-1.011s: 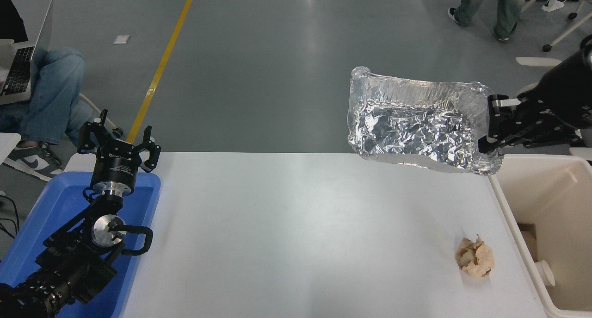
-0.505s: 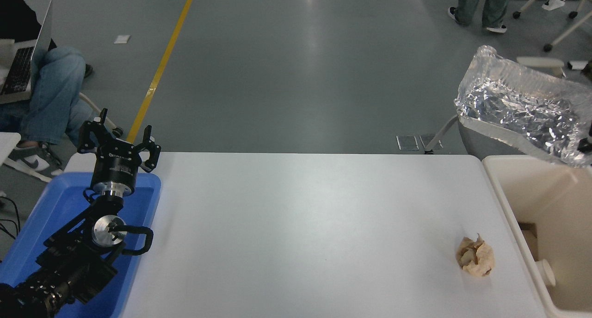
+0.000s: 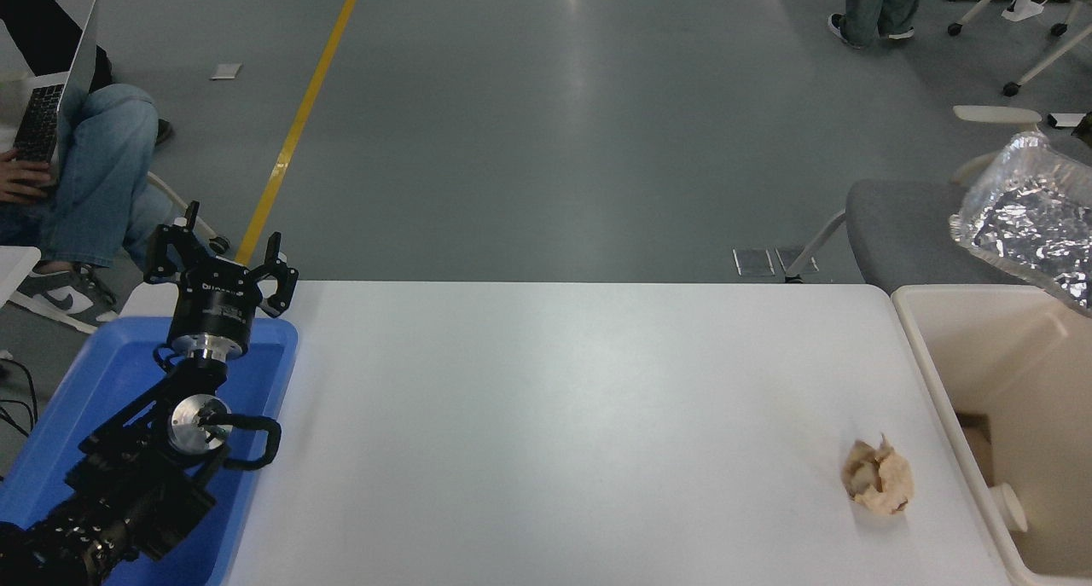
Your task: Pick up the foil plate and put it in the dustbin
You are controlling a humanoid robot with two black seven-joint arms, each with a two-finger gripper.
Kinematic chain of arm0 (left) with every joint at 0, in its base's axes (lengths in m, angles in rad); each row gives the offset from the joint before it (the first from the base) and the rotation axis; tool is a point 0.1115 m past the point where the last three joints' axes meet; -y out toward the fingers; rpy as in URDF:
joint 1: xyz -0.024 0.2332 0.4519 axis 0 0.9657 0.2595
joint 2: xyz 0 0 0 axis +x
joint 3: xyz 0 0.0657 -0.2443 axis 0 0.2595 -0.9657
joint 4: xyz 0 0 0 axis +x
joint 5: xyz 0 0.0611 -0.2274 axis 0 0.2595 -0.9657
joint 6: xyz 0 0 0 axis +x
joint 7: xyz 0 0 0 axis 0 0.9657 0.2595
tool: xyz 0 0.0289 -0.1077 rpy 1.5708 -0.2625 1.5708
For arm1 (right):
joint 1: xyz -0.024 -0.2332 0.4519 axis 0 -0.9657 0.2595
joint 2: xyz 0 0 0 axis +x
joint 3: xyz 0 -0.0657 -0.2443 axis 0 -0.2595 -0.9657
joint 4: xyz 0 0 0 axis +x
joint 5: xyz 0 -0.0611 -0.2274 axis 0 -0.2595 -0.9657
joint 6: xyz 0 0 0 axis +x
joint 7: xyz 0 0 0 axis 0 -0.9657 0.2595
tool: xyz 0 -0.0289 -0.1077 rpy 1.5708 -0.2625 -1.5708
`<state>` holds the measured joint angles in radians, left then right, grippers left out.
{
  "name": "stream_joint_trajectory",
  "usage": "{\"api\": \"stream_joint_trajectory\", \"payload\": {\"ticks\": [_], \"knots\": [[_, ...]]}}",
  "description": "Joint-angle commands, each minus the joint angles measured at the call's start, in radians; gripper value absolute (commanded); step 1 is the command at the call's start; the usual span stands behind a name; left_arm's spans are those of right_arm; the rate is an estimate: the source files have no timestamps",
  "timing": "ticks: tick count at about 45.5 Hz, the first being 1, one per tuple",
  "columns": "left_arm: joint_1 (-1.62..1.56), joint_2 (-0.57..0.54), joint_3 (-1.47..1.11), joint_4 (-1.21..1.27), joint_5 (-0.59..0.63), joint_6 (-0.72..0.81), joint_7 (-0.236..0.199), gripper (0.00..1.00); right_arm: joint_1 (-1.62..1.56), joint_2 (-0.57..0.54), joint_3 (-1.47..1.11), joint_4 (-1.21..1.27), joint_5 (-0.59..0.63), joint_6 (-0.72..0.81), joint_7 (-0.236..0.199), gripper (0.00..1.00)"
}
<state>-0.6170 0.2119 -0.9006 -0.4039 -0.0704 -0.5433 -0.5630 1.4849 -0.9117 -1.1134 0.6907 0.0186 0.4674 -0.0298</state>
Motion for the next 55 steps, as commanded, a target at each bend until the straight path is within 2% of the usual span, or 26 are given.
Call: {"api": "stream_joint_trajectory", "payload": {"ticks": [1, 6, 13, 28, 42, 43, 46, 47, 55], "knots": [[0.0, 0.001, -0.001, -0.001, 0.0, 0.0, 0.0, 0.99, -0.385, 0.053, 0.285, -0.284, 0.017, -0.035, -0.032, 0.0], [0.0, 0.001, 0.0, -0.001, 0.0, 0.0, 0.0, 0.99, -0.506, 0.118, 0.397, -0.405, 0.018, -0.065, -0.088, 0.0], [0.0, 0.0, -0.001, 0.0, 0.0, 0.0, 0.0, 0.99, -0.653, 0.206, 0.544, -0.531, 0.023, -0.095, -0.134, 0.0], [0.0, 0.0, 0.0, 0.0, 0.0, 0.0, 0.0, 0.99, -0.782, 0.3, 0.564, -0.608, 0.021, -0.248, -0.16, 0.0], [0.0, 0.0, 0.0, -0.001, 0.0, 0.0, 0.0, 0.99, -0.796, 0.3, 0.566, -0.603, 0.006, -0.253, -0.162, 0.0], [0.0, 0.0, 0.0, -0.001, 0.0, 0.0, 0.0, 0.99, -0.796, 0.298, 0.566, -0.603, 0.006, -0.253, -0.162, 0.02], [-0.001, 0.0, -0.001, 0.0, 0.0, 0.0, 0.0, 0.99, -0.795, 0.295, 0.564, -0.602, 0.004, -0.276, -0.16, 0.39], [-0.001, 0.001, 0.0, 0.0, 0.0, 0.0, 0.0, 0.99, -0.795, 0.295, 0.563, -0.602, 0.004, -0.289, -0.16, 0.48], [0.0, 0.0, 0.0, 0.0, 0.0, 0.0, 0.0, 0.99, -0.79, 0.295, 0.561, -0.588, 0.003, -0.372, -0.16, 0.77]]}}
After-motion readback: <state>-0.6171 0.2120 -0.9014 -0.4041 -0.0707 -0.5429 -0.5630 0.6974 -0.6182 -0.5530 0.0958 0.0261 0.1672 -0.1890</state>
